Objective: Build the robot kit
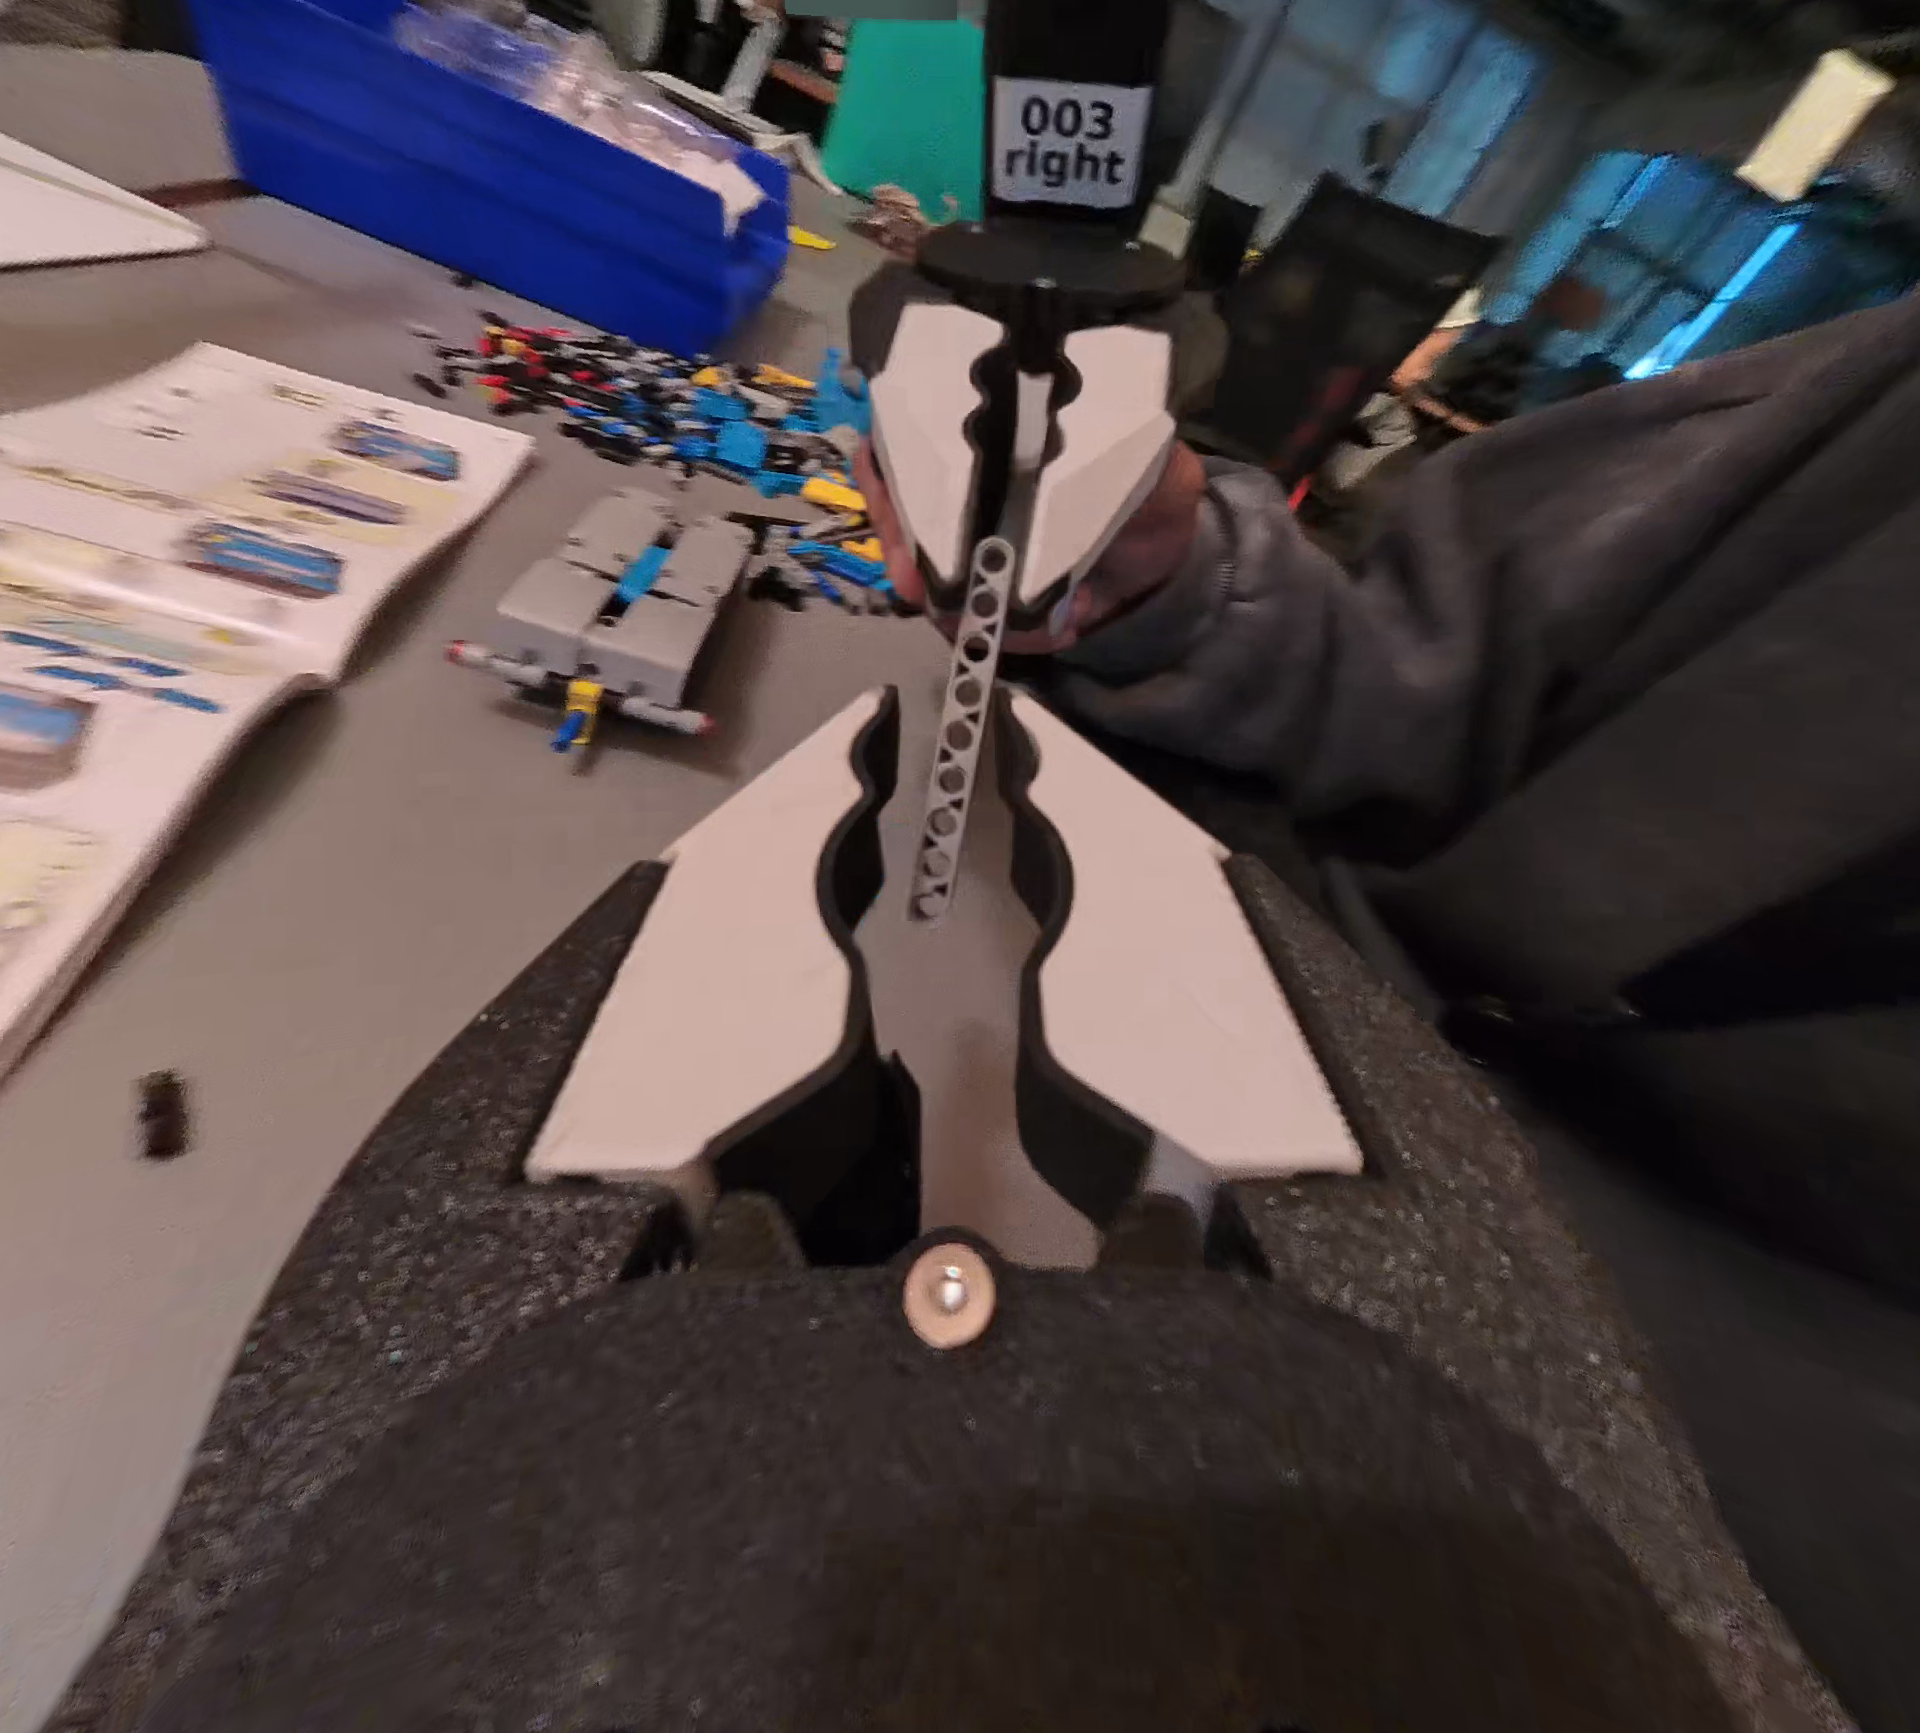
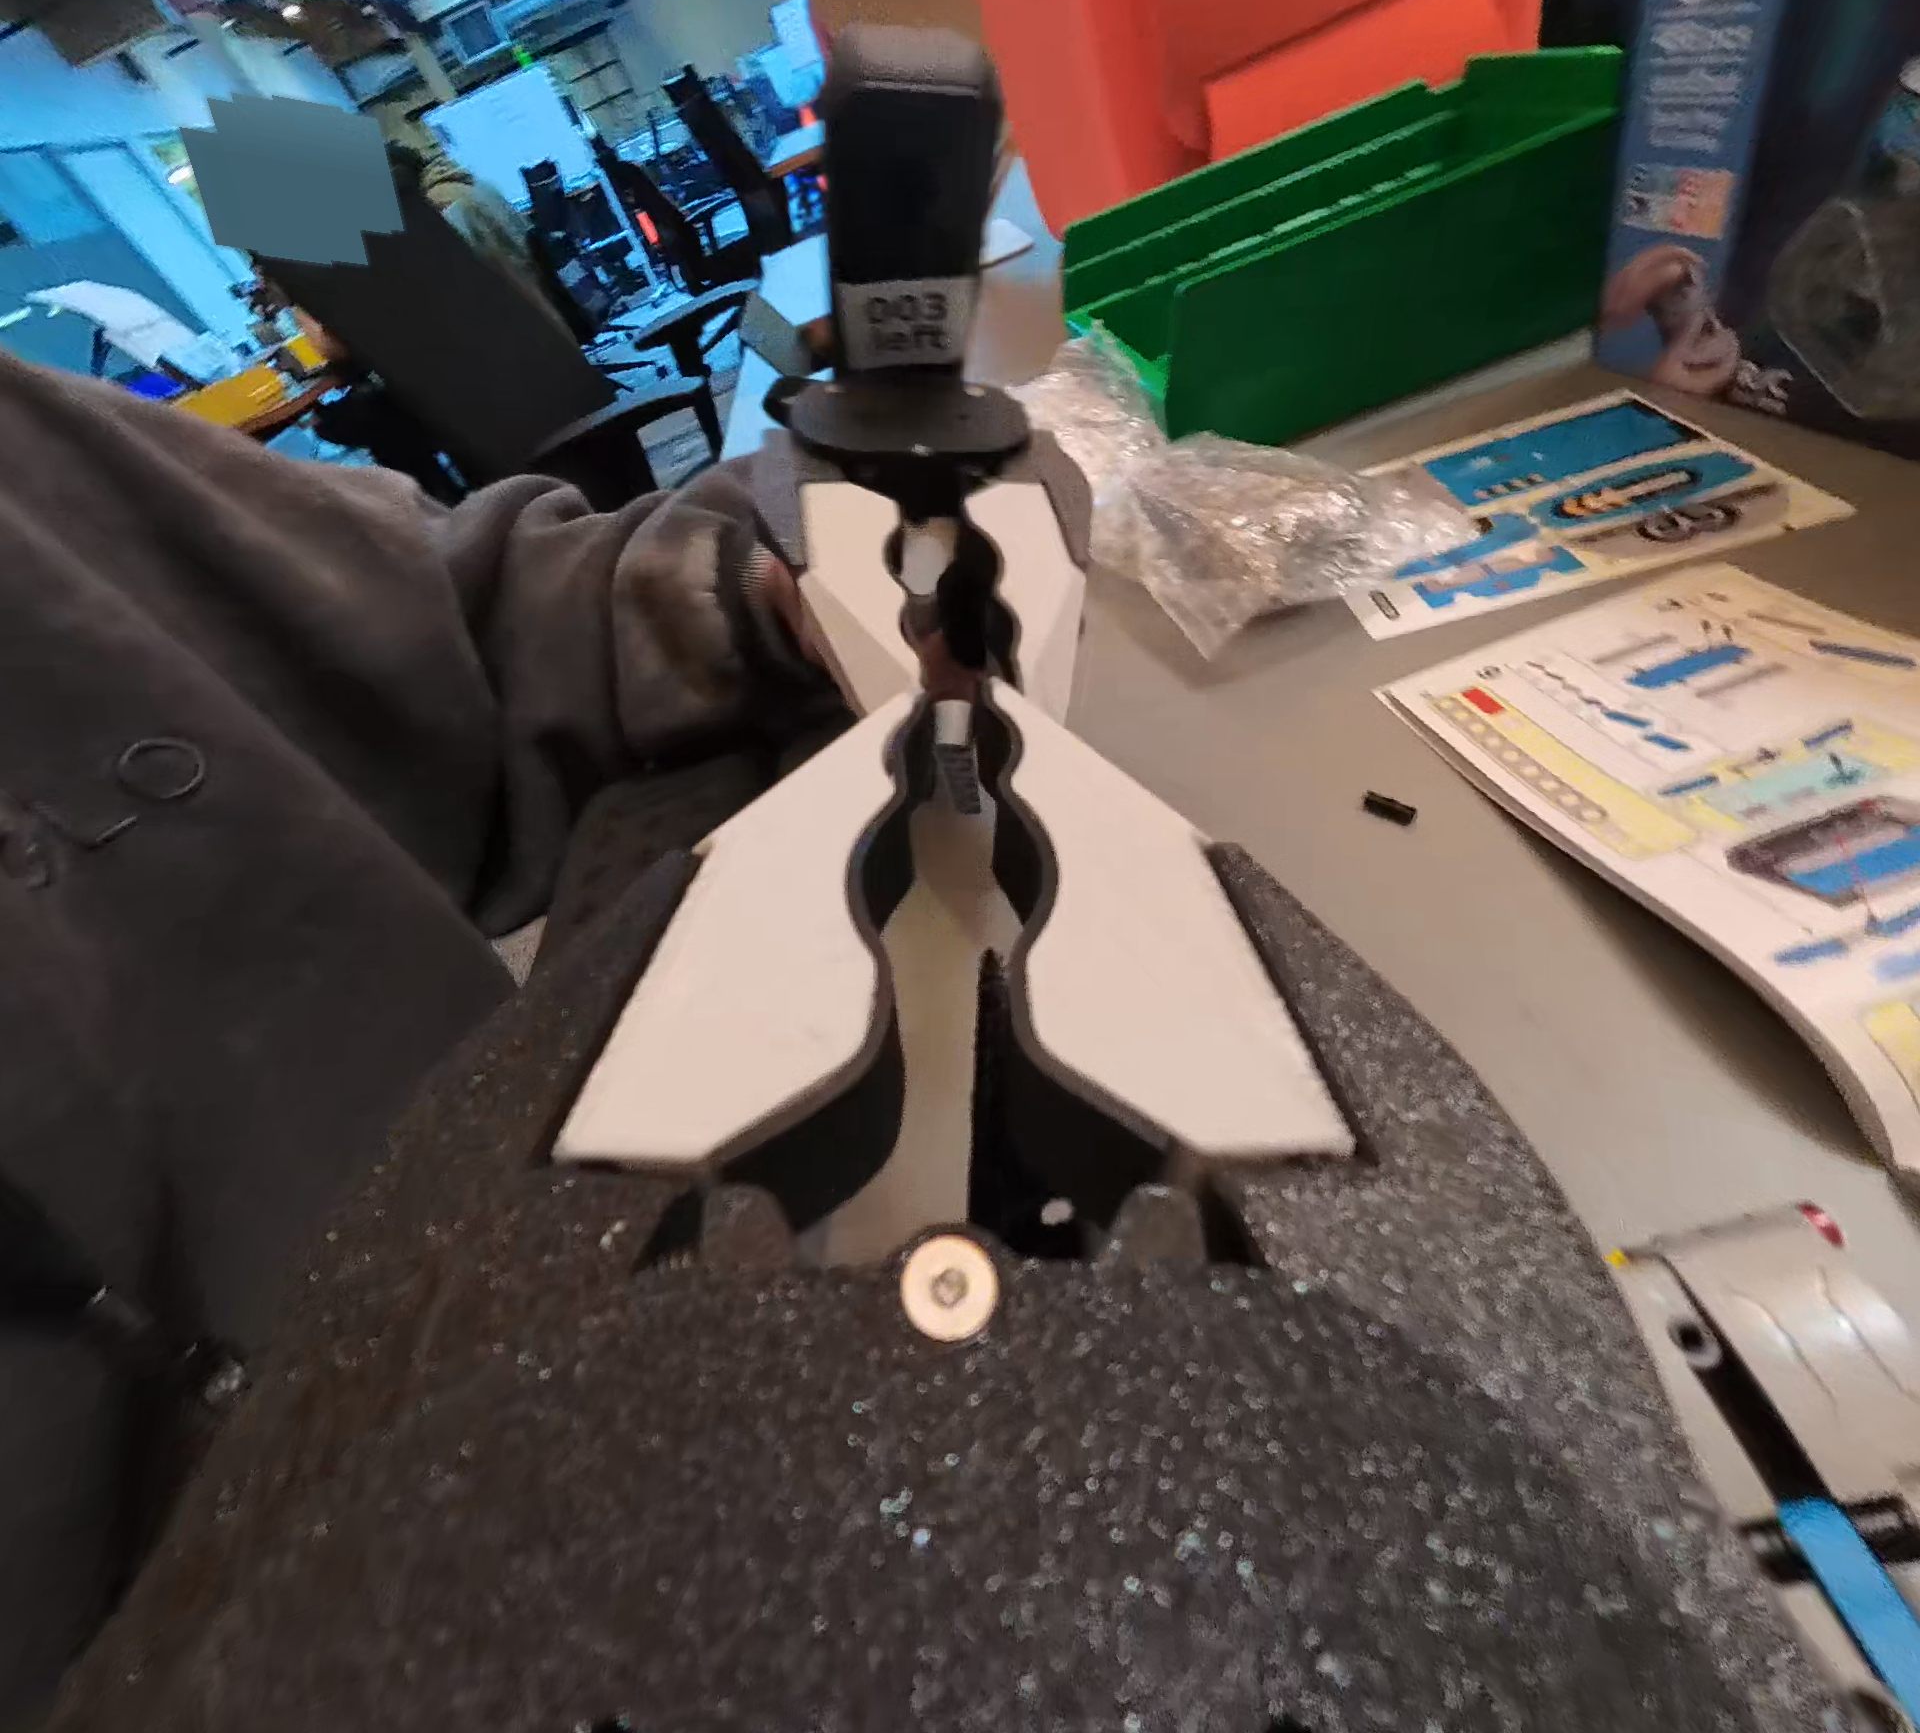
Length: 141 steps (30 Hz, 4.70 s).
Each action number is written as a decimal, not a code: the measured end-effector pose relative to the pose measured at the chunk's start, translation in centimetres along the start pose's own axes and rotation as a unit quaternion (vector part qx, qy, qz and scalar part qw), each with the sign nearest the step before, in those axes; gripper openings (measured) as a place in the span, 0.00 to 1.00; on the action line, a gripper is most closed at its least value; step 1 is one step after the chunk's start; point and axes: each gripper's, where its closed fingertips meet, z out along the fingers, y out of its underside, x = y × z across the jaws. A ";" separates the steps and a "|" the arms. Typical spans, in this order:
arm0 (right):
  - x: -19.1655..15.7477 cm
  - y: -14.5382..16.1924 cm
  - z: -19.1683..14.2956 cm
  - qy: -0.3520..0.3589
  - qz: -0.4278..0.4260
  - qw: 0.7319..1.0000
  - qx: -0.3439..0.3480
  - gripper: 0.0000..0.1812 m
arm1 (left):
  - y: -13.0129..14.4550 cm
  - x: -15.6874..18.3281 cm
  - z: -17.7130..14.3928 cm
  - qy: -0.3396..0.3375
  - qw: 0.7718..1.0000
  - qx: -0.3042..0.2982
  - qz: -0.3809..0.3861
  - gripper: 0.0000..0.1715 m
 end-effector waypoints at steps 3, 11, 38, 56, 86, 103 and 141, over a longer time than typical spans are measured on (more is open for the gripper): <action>-0.6 0.4 0.4 -0.013 -0.011 1.000 -0.012 0.03 | 0.2 1.0 0.2 0.025 1.000 0.000 0.005 0.04; 0.7 -0.2 0.3 0.227 -0.328 0.917 -0.027 0.41 | -2.2 -0.9 -1.4 0.056 0.981 0.088 -0.161 0.04; 0.9 4.2 2.4 0.203 -0.386 0.887 -0.152 0.42 | -0.1 -0.7 -0.7 0.110 0.966 0.048 -0.229 0.04; 5.3 11.6 0.0 0.097 0.035 0.950 -0.296 0.23 | 3.1 -5.2 -2.4 -0.057 0.990 -0.071 -0.112 0.03; 1.8 13.0 1.1 0.315 -0.002 0.895 -0.314 0.18 | 0.1 -3.4 -2.4 -0.044 0.993 0.007 -0.106 0.03; 4.7 -1.0 0.4 0.409 -0.102 0.907 -0.017 0.18 | -4.0 -3.5 -4.3 -0.015 0.972 0.188 -0.142 0.03; 2.9 -0.5 -0.3 0.280 -0.085 0.956 0.024 0.18 | -3.0 -1.3 -2.7 0.007 0.987 0.141 -0.079 0.04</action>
